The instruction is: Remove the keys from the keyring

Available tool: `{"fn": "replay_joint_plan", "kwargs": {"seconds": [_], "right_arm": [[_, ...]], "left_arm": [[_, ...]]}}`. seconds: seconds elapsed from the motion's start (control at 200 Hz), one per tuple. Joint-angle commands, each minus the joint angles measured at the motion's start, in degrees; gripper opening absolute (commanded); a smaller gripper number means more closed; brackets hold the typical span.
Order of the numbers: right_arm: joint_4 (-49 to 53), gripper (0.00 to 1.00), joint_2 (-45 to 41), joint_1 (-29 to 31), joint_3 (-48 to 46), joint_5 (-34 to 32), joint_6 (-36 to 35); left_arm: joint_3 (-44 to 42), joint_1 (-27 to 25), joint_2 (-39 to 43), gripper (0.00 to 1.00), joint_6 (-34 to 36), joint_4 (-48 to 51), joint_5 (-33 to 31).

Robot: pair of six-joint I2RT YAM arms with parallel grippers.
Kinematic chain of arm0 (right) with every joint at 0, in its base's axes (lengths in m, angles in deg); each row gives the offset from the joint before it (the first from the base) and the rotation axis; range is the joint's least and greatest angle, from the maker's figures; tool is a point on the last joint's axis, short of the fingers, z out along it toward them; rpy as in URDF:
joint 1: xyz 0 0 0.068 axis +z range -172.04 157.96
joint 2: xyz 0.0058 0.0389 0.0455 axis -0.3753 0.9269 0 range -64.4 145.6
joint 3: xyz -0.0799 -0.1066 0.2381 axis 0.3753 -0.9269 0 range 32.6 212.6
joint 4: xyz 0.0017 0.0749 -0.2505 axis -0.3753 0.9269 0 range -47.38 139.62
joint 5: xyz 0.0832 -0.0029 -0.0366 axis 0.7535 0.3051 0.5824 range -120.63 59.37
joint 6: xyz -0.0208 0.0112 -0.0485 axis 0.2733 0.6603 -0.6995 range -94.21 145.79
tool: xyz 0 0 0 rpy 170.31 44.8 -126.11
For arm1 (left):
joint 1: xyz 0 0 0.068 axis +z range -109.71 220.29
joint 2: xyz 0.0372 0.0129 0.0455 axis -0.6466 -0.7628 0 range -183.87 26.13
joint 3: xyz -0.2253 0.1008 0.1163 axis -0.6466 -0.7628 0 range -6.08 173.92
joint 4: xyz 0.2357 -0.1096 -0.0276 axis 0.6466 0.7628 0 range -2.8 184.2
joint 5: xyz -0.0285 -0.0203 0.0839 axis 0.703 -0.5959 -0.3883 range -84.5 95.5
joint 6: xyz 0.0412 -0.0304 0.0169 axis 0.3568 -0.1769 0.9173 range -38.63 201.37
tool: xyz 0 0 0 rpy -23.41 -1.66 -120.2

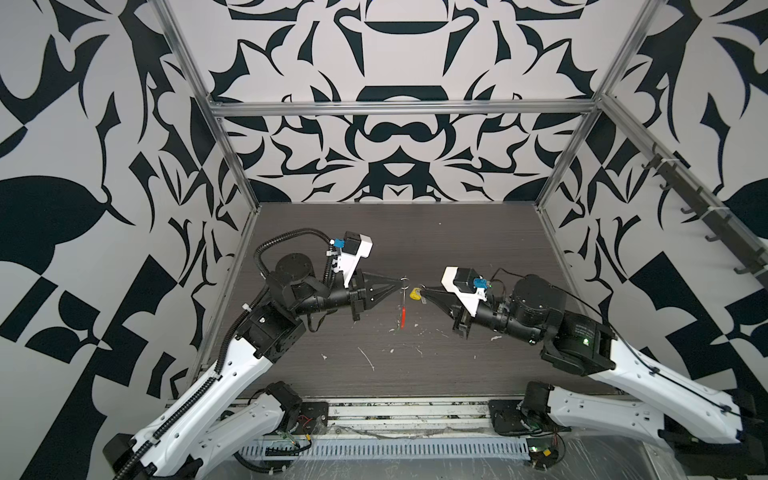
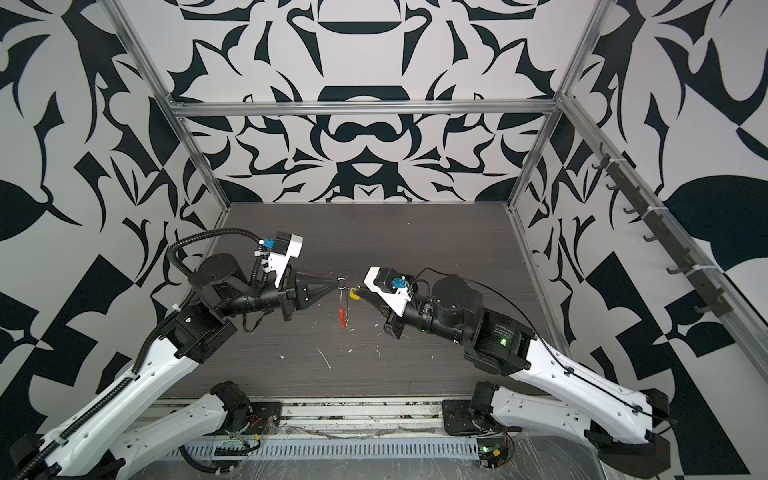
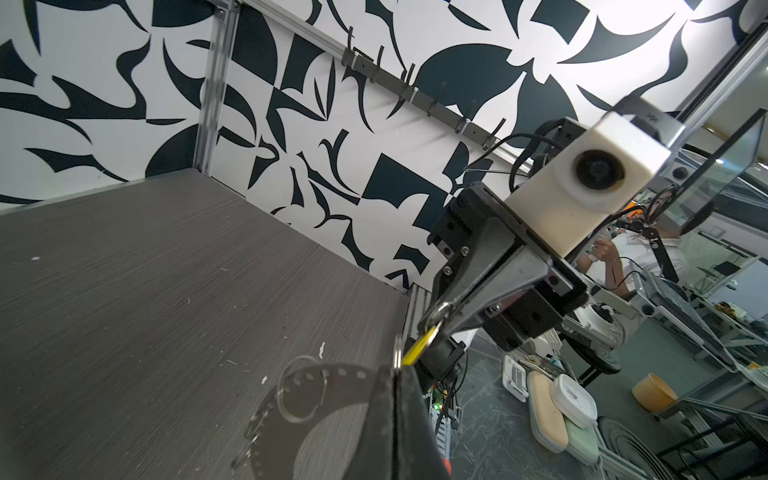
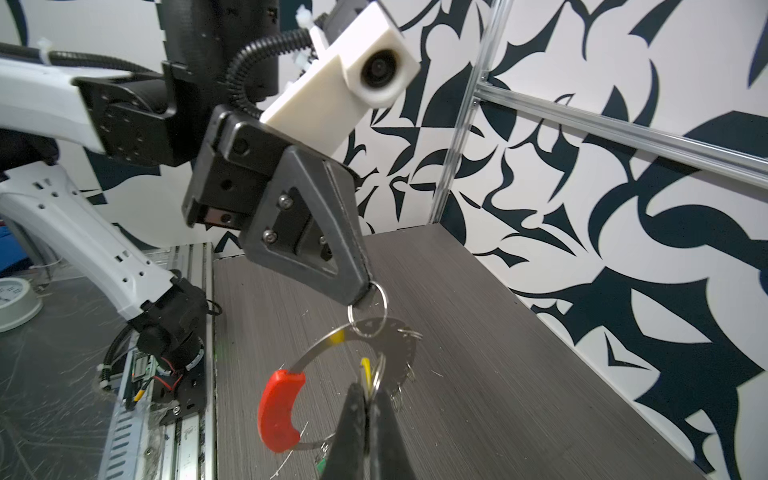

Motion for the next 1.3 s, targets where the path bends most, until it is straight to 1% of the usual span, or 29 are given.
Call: {"fn": "replay_joint_plan", "kwargs": {"seconds": [0.0, 0.05, 0.095, 0.16, 0.245, 0.335, 0.425, 0.51, 0.56, 0.745, 0.805, 0.83, 0.85, 0.855, 0.865, 0.87, 0.875, 0.9, 0.925, 0.94, 0.95, 0.965, 0.97, 1.0, 1.015, 1.07, 1.125, 1.215, 1.295], "right_arm": [[1.1, 0.0, 1.4, -0.9, -0.9, -7.7, 4.6], [2.5, 0.0, 3.0, -2.5, -1.7, -7.5, 7.4], [2.6, 0.0, 3.9, -4.5, -3.3, -5.8, 10.2], [1.5, 0.0, 4.9, -9.1, -6.6, -2.5, 15.0], [-0.8, 0.0, 8.3, -16.6, -10.8, 4.8, 21.4], [-3.5, 0.0, 13.7, -21.2, -14.5, 8.0, 26.0], [-5.6, 0.0, 18.6, -23.9, -16.3, 10.4, 28.1], [-5.7, 0.0, 22.2, -25.8, -16.7, 10.2, 29.3], [-5.5, 0.0, 24.2, -27.2, -16.6, 10.8, 29.8], [-2.8, 0.0, 30.7, -29.4, -15.2, 9.3, 31.9], [-1.9, 0.07, 32.1, -29.8, -14.7, 8.4, 32.4], [-1.8, 0.11, 32.4, -30.0, -14.8, 7.9, 32.7], [-1.7, 0.16, 32.5, -30.2, -14.8, 7.6, 32.9], [-1.7, 0.2, 32.5, -30.2, -14.8, 7.3, 33.0], [-1.7, 0.22, 32.5, -30.3, -14.8, 7.3, 33.0], [-1.6, 0.25, 32.4, -30.3, -14.8, 7.0, 33.1], [-1.6, 0.25, 32.4, -30.3, -14.8, 7.0, 33.1], [-1.6, 0.32, 32.3, -30.4, -14.9, 6.4, 33.2], [-1.5, 0.36, 31.9, -30.5, -14.9, 5.7, 33.3], [-1.4, 0.49, 31.6, -30.6, -14.9, 5.3, 33.3], [-1.4, 0.54, 31.4, -30.6, -14.9, 5.1, 33.4], [-1.5, 0.57, 30.9, -30.5, -14.9, 4.7, 33.3], [-1.5, 0.6, 30.5, -30.6, -14.8, 4.5, 33.3], [-1.4, 0.64, 29.7, -30.6, -14.8, 3.7, 33.2], [-1.4, 0.68, 29.1, -30.7, -14.8, 3.1, 33.1], [-0.9, 0.72, 26.2, -30.7, -14.7, 0.3, 33.0], [-0.9, 0.72, 23.3, -30.7, -14.7, -1.9, 32.6], [-1.2, 0.72, 19.1, -30.7, -15.0, -3.3, 31.2], [-2.1, 0.72, 16.4, -30.7, -15.7, -3.2, 30.8]], "left_arm": [[0.9, 0.2, 1.3, 0.0, 1.7, 1.5, -3.1], [0.2, 0.2, 1.4, 0.0, 1.8, 1.5, -4.5], [-0.5, 0.2, 1.4, 0.0, 1.8, 1.1, -5.8], [-1.4, 0.2, 1.3, 0.0, 1.8, 0.7, -7.1], [-2.4, 0.2, 1.2, 0.0, 1.5, 0.1, -9.2], [-3.0, 0.2, 1.4, 0.0, 1.1, 0.1, -12.5], [-3.4, 0.2, 1.5, 0.0, 0.5, 0.1, -14.8], [-4.0, 0.2, 1.6, 0.0, 0.0, 0.3, -17.5], [-4.4, 0.2, 1.5, 0.0, -0.4, -0.1, -17.8], [-5.1, 0.2, 0.0, 0.0, -1.6, 1.1, -21.8], [-5.4, 0.2, -0.6, 0.0, -2.0, 1.2, -21.9], [-5.4, 0.2, -0.8, 0.0, -2.3, 1.1, -22.1], [-5.5, 0.2, -1.0, 0.0, -2.4, 1.2, -22.2], [-5.5, 0.2, -1.0, 0.0, -2.4, 1.2, -22.2], [-5.4, 0.2, -1.1, 0.0, -2.4, 1.3, -22.3], [-5.5, 0.2, -1.1, 0.0, -2.5, 1.3, -22.4], [-5.5, 0.2, -1.2, 0.0, -2.5, 1.3, -22.5], [-5.5, 0.2, -1.3, 0.0, -2.7, 1.5, -23.0], [-5.4, 0.2, -1.4, 0.0, -2.9, 1.8, -23.4], [-5.5, 0.2, -1.6, 0.0, -3.0, 1.8, -23.6], [-5.5, 0.2, -1.6, 0.0, -3.1, 1.9, -23.7], [-5.6, 0.2, -1.7, 0.0, -3.1, 2.0, -23.8], [-5.6, 0.2, -1.7, 0.0, -3.1, 2.0, -23.9], [-5.5, 0.2, -1.9, 0.0, -3.2, 2.2, -24.2], [-5.4, 0.2, -1.9, 0.0, -3.3, 2.3, -24.4], [-5.3, 0.2, -2.3, 0.0, -3.4, 2.8, -25.0], [-5.3, 0.2, -2.6, 0.0, -3.5, 3.0, -25.2], [-5.5, 0.2, -3.2, 0.0, -3.9, 3.3, -26.5], [-6.1, 0.2, -4.3, 0.0, -4.7, 3.0, -27.3]]}}
